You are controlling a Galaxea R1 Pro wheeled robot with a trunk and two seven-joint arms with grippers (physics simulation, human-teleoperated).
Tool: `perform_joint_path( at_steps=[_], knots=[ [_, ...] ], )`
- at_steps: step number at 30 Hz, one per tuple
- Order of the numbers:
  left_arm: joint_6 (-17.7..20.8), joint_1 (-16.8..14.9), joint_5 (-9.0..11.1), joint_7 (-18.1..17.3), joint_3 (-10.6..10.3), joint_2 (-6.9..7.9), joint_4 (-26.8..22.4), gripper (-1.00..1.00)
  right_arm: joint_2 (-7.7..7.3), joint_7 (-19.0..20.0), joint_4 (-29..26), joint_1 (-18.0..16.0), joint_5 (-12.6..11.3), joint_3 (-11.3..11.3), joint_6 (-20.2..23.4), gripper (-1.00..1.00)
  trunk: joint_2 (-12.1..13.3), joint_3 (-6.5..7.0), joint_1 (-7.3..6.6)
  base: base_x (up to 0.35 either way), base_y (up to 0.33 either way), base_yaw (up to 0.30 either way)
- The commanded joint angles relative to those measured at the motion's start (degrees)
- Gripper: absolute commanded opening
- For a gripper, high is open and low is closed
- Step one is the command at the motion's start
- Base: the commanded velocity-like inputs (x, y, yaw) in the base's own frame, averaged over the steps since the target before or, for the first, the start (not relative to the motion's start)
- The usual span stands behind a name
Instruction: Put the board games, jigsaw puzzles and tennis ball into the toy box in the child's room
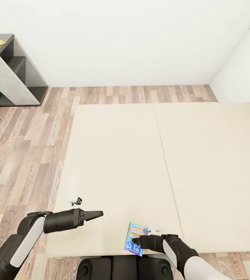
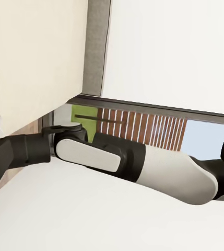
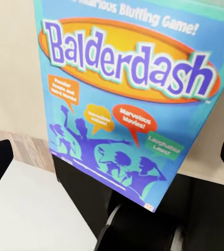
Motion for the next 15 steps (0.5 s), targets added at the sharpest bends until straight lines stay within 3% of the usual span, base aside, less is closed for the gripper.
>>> perform_joint_path(
  at_steps=[1,15],
  knots=[
    [0.22,-0.03,0.13,-0.07,-0.07,0.04,0.00,1.00,0.01,0.13,-0.10,0.00,-0.11,-0.29,0.48,1.00,-0.09,-0.06,0.03,0.000,0.000,0.000],
    [0.20,-0.03,0.13,-0.02,-0.07,0.04,0.05,1.00,0.29,0.13,-0.10,-0.02,-0.11,-0.30,0.39,1.00,-0.09,-0.07,0.03,0.000,0.000,0.000]
  ],
)
